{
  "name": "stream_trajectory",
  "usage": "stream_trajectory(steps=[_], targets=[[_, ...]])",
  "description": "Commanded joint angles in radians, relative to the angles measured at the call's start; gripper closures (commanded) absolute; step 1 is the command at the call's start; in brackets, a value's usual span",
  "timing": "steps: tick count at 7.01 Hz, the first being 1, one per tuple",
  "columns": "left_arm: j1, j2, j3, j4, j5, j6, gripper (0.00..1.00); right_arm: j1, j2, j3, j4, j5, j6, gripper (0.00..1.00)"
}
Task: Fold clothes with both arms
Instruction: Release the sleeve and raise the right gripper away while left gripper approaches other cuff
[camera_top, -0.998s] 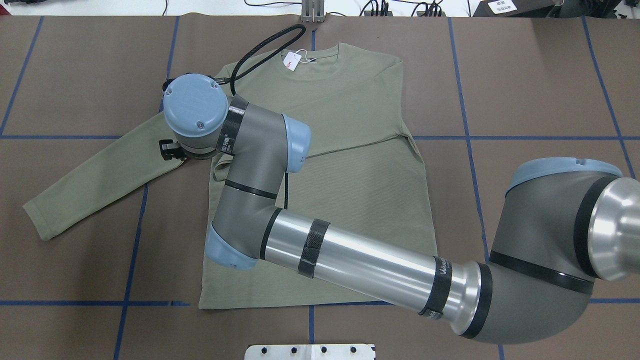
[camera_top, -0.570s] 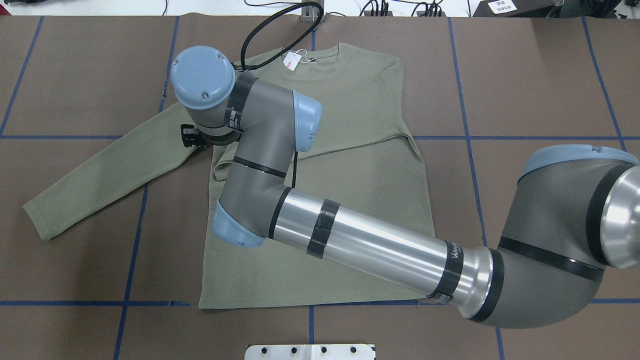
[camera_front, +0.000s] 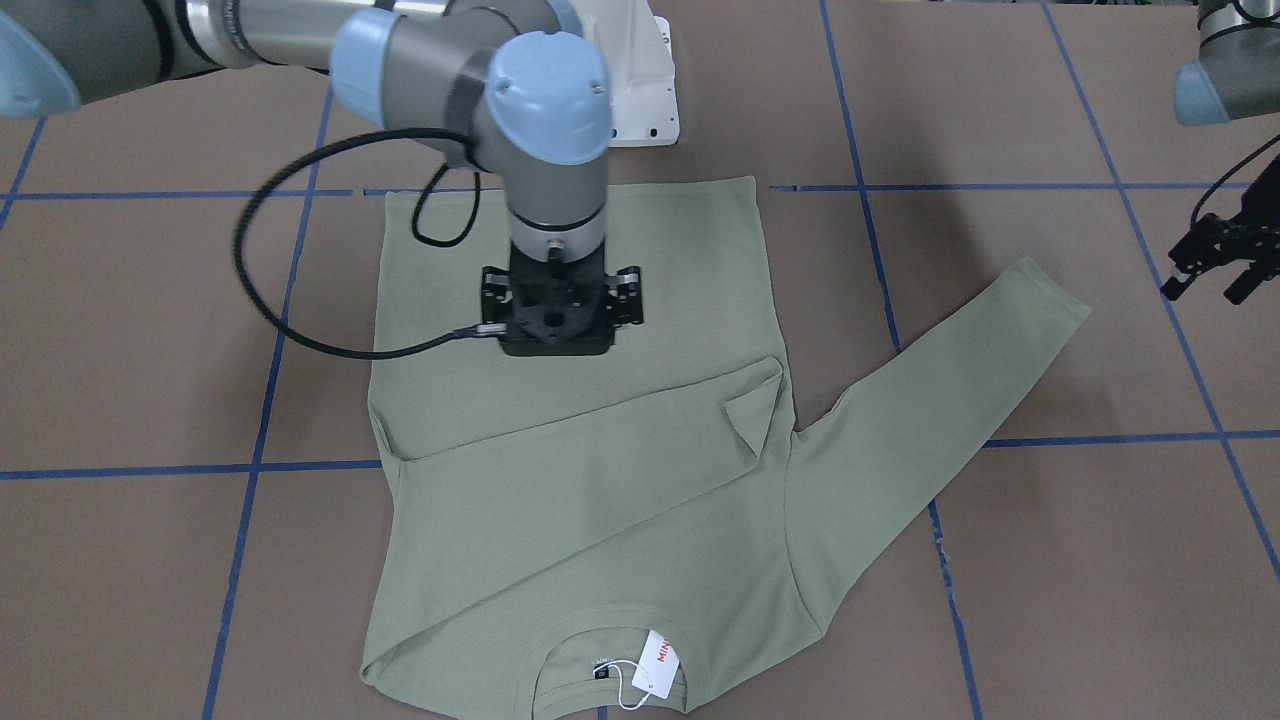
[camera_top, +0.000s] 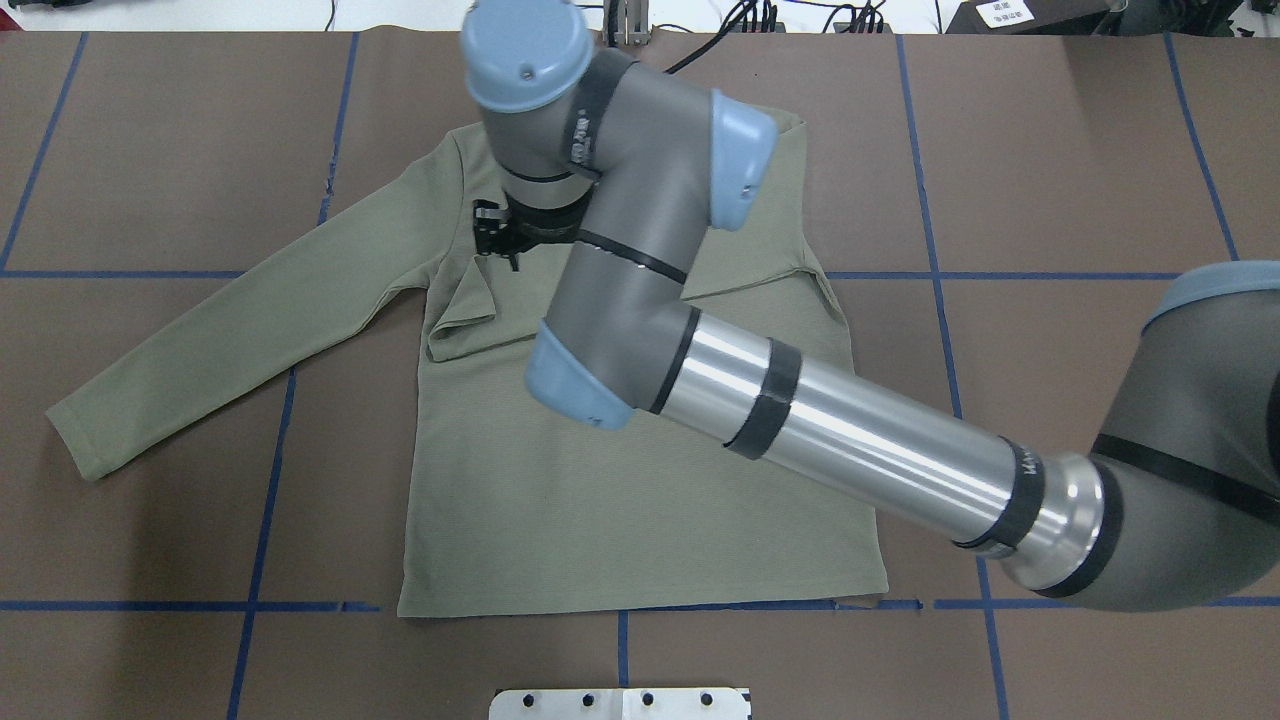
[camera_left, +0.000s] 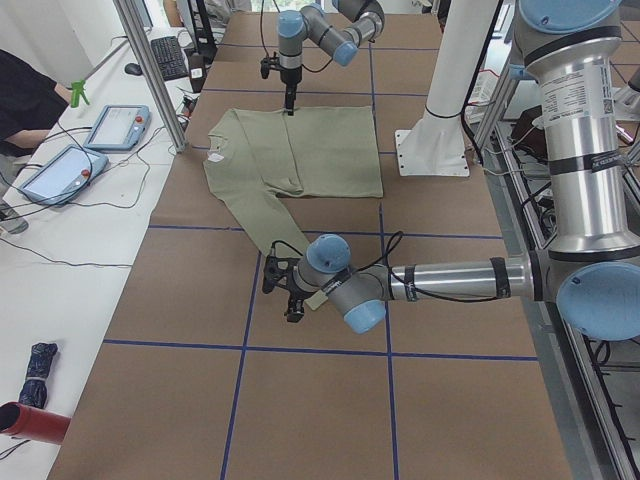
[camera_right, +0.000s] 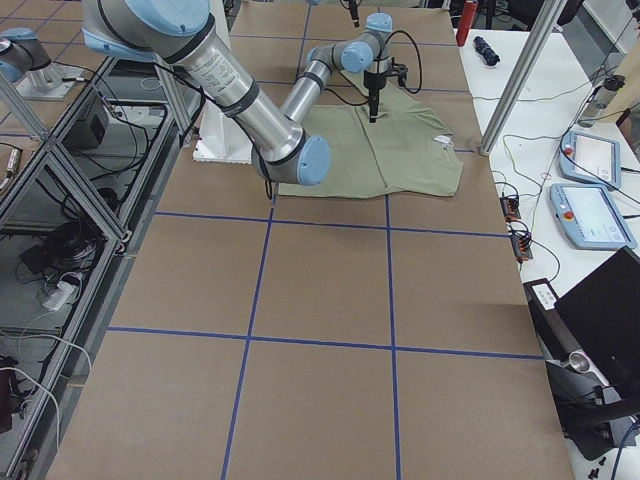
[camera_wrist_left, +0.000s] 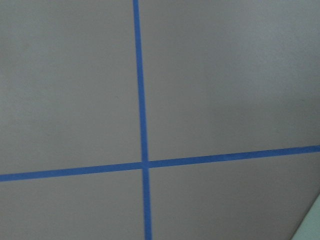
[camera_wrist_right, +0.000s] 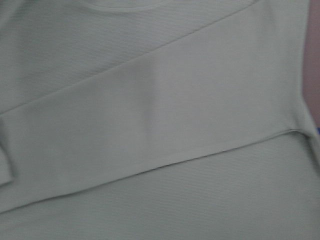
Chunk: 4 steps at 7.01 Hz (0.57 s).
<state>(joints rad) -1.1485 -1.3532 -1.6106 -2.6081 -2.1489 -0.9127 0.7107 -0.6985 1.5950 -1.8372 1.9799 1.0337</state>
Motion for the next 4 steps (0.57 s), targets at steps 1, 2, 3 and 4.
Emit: stream_trajectory(steps=[1,2,3,4], targets=[[0.192,0.038,-0.067,-0.024,0.133,-0.258,0.0,0.146,-0.304,0.259,-0.065,0.081,-0.256,0.0],[0.275,0.042,-0.089,-0.021,0.199,-0.366,0.0,0.197,-0.367,0.279,-0.065,0.115,-0.344,0.0],[0.371,0.042,-0.089,-0.014,0.293,-0.435,0.0,0.251,-0.433,0.296,-0.063,0.15,-0.444,0.0],[0.391,0.052,-0.091,-0.006,0.317,-0.434,0.0,0.3,-0.496,0.306,-0.059,0.172,-0.548,0.0]])
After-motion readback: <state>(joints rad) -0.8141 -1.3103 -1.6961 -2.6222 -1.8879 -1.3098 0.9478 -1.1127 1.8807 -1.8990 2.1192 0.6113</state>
